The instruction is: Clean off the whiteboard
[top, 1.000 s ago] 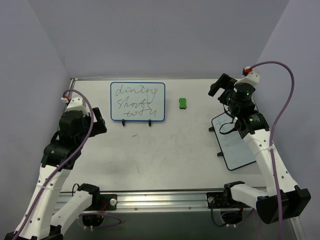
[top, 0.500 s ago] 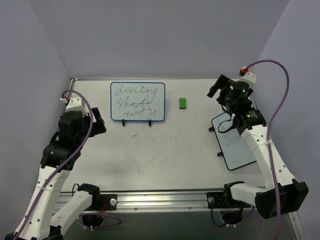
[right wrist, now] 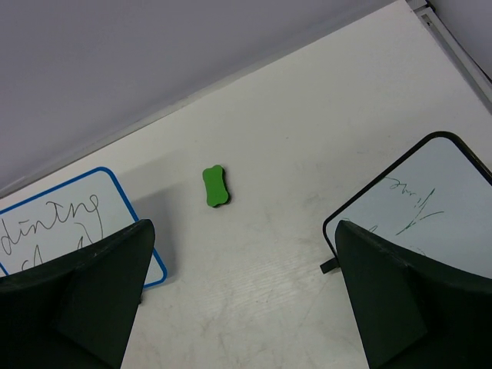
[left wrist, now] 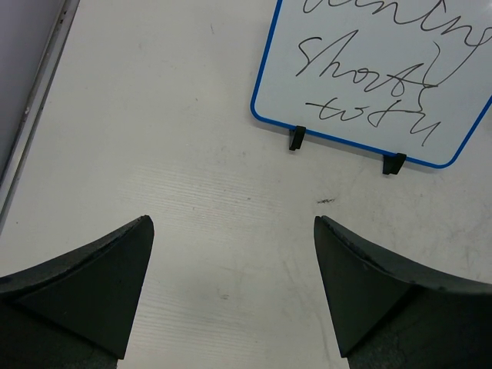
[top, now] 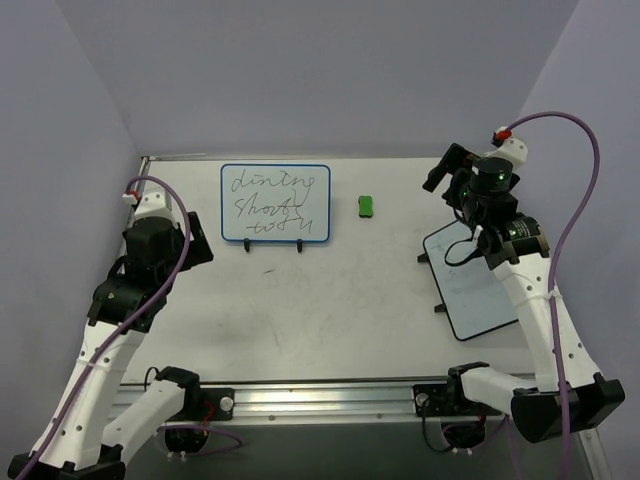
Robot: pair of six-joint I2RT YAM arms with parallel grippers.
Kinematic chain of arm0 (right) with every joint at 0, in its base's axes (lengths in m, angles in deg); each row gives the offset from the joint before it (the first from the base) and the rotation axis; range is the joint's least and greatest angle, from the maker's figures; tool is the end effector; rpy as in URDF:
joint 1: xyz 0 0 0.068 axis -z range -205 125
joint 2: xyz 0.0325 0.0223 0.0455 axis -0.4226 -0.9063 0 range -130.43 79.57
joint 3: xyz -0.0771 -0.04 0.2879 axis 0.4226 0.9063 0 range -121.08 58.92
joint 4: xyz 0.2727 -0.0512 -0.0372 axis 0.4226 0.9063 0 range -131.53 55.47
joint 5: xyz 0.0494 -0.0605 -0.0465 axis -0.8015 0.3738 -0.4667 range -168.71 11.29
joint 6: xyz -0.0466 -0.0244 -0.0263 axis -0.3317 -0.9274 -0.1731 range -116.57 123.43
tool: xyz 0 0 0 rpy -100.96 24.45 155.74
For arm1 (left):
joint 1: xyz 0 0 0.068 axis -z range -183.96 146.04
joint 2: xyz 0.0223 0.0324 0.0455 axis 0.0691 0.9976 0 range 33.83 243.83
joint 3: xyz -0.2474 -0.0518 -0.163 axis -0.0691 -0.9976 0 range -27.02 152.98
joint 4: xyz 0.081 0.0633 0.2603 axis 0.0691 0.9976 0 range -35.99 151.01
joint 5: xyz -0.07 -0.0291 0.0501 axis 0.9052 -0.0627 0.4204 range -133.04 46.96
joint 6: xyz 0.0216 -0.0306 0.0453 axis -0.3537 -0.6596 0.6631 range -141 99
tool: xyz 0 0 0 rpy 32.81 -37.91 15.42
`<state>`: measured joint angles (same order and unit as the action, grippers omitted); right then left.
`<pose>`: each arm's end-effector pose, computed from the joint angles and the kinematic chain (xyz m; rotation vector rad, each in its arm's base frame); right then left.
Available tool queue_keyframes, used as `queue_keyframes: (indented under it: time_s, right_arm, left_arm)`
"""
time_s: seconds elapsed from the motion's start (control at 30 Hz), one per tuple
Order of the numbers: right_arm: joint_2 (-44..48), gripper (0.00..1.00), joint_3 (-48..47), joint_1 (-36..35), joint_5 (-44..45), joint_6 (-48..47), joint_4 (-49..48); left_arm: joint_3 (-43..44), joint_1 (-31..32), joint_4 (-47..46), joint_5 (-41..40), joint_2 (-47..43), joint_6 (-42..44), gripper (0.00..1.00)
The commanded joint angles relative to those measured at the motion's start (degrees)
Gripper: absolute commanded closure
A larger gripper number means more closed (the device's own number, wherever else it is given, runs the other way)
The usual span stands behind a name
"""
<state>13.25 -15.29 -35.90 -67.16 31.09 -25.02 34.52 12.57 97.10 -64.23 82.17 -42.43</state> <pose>0.2675 0.0428 0.4600 0.3992 1.6822 0.3245 0.1652 -0.0330 0.3944 -0.3081 2.0308 -0.0232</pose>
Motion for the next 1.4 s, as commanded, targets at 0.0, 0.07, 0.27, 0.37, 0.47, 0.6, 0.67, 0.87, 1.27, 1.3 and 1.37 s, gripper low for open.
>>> queue_keyframes:
  time_s: [0.0, 0.07, 0.27, 0.37, 0.47, 0.6, 0.67, 0.87, 1.27, 1.3, 1.37]
  right_arm:
    - [0.85, 0.0, -2.25, 0.09, 0.58, -1.2, 2.12]
    - [0.32, 0.0, -2.25, 0.17, 0.14, -1.2, 1.68]
    - [-3.8, 0.0, -2.42, -0.26, -1.79, -0.5, -1.22]
    - [-6.26, 0.0, -2.34, -2.1, 0.04, -0.76, -2.53]
    - [-9.16, 0.0, -2.07, -4.82, 3.29, -1.55, -3.41]
    - [-14.0, 0.0, -1.46, -6.86, 5.67, -2.08, -5.87]
    - [-17.15, 0.0, -1.28, -7.21, 6.03, -1.73, -7.02]
    - [-28.3, 0.02, -4.7, -7.82, 4.62, -2.26, -11.76]
    - [-50.9, 0.18, -17.62, -10.37, 2.78, -7.27, -15.81]
    - [-51.88, 0.19, -18.24, -10.37, 2.6, -7.62, -15.81]
    - [-54.07, 0.23, -19.47, -10.55, 2.34, -7.8, -15.9]
  left_arm:
    - [1.65, 0.34, -0.99, -1.05, -0.61, -0.45, 0.06]
    - [1.66, 0.34, -1.08, -0.78, -0.79, -0.37, 0.06]
    - [1.65, -1.15, -1.34, 2.73, -1.66, -0.02, 0.06]
    - [1.22, -2.47, -1.96, 5.18, -3.59, -0.02, 0.06]
    - [1.04, -2.65, -1.96, 4.58, -5.35, 0.42, 0.06]
    - [1.04, -2.56, -1.34, 3.96, -5.8, 0.69, 0.06]
    - [1.04, -2.56, -1.43, 3.88, -5.89, 0.78, 0.06]
    - [1.13, -2.65, -1.43, 4.49, -5.1, 0.86, 0.06]
    - [0.86, -2.65, -1.69, 5.46, -4.13, 1.13, 0.06]
    - [0.86, -2.65, -1.69, 5.46, -4.13, 1.13, 0.06]
    - [0.78, -2.65, -1.78, 5.46, -4.13, 1.13, 0.06]
